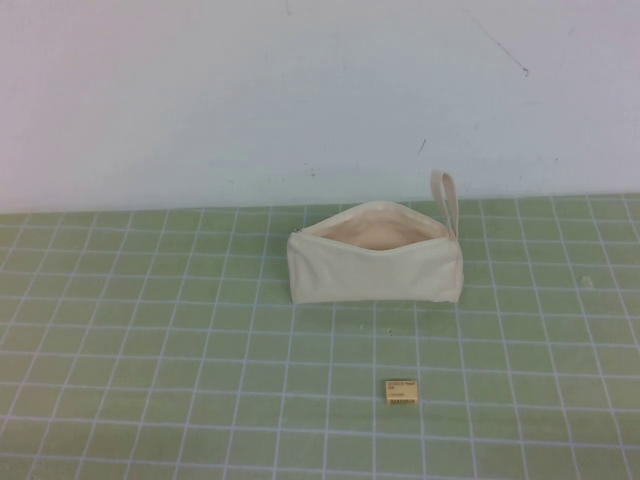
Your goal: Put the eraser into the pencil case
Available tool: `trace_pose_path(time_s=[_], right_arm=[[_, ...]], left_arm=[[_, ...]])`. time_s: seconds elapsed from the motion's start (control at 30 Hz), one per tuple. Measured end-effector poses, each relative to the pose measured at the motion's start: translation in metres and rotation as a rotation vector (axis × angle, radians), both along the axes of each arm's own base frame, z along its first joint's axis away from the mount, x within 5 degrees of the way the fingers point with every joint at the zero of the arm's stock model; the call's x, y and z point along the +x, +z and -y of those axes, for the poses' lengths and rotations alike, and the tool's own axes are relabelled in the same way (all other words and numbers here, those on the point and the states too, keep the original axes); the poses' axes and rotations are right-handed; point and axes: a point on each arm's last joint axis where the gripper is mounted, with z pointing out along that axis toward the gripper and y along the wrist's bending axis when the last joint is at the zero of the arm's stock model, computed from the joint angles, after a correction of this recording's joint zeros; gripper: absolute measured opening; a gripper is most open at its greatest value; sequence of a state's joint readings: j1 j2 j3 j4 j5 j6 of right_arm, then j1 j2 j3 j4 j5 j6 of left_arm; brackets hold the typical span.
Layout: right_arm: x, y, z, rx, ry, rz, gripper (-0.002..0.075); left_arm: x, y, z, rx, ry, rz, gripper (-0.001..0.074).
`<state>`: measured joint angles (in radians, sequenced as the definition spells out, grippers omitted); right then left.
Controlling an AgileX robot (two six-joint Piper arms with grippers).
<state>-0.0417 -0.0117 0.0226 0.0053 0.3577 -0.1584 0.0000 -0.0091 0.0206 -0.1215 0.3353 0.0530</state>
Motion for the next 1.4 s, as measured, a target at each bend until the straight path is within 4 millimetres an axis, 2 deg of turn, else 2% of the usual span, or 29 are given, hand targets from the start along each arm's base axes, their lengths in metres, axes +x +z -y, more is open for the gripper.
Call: trace_pose_path(time_s=[0.73, 0.87, 1.1, 1.3, 1.4], right_arm=[[0.0, 0.0, 0.0, 0.0, 0.0, 0.0, -0.0001], [0.002, 0.003, 0.0, 0.0, -0.001, 0.056, -0.0001], [0.004, 0.046, 0.001, -0.02, -0.011, 0.53, -0.0001], [-0.009, 0.079, 0.002, -0.005, -0.018, 0.92, -0.0001], [-0.016, 0.088, 0.002, 0.001, -0.028, 1.048, -0.0001]], left_arm=[[0.0, 0.0, 0.0, 0.0, 0.0, 0.0, -0.0001], [0.0, 0.0, 0.0, -0.002, 0.001, 0.0, -0.0001], [0.0, 0.0, 0.0, -0.002, 0.001, 0.0, -0.0001], [0.0, 0.0, 0.0, -0.002, 0.001, 0.0, -0.0001], [0.0, 0.0, 0.0, -0.002, 0.001, 0.0, -0.0001]])
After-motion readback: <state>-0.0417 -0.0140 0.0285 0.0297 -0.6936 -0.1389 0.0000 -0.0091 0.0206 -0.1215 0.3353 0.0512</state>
